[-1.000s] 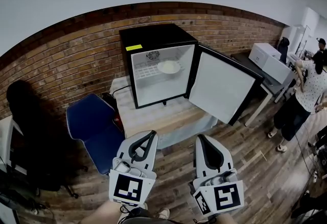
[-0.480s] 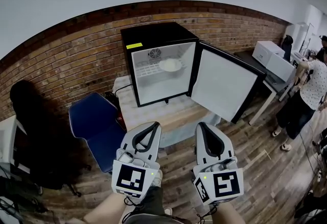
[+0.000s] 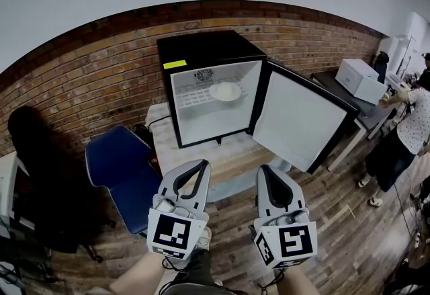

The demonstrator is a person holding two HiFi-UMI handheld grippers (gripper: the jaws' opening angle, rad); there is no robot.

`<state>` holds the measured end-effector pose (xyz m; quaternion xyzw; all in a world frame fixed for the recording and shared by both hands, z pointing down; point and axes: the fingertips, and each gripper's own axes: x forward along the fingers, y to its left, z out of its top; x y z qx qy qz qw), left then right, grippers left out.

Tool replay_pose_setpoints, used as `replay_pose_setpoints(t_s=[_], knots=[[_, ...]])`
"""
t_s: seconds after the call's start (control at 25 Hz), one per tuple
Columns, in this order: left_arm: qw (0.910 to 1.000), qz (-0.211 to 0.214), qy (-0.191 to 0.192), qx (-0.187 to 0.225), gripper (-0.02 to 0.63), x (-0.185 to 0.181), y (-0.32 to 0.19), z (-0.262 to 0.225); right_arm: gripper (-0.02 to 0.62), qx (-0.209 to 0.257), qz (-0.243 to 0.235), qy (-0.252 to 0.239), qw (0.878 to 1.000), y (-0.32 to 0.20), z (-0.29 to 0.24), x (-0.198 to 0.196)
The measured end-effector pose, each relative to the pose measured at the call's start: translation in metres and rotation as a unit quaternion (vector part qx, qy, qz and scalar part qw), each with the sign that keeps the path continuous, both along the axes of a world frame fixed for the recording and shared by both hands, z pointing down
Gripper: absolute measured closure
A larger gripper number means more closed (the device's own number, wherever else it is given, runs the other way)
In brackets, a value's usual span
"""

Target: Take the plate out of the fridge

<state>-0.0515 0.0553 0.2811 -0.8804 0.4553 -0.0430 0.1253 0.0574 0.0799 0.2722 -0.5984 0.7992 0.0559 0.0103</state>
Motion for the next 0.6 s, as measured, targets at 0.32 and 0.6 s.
replay_pose_setpoints(t_s=[0.32, 0.6], knots=[[0.9999, 0.001, -0.003, -0.016, 0.588, -0.001, -0.064, 0.012, 0.566, -0.018, -0.004, 0.003, 1.0, -0.064, 0.013, -0.001], [0.9994, 0.014, -0.015, -0.029, 0.588, 0.009, -0.128, 0.021, 0.566, -0.035, 0.004, 0.001, 0.999, -0.127, 0.023, 0.003]])
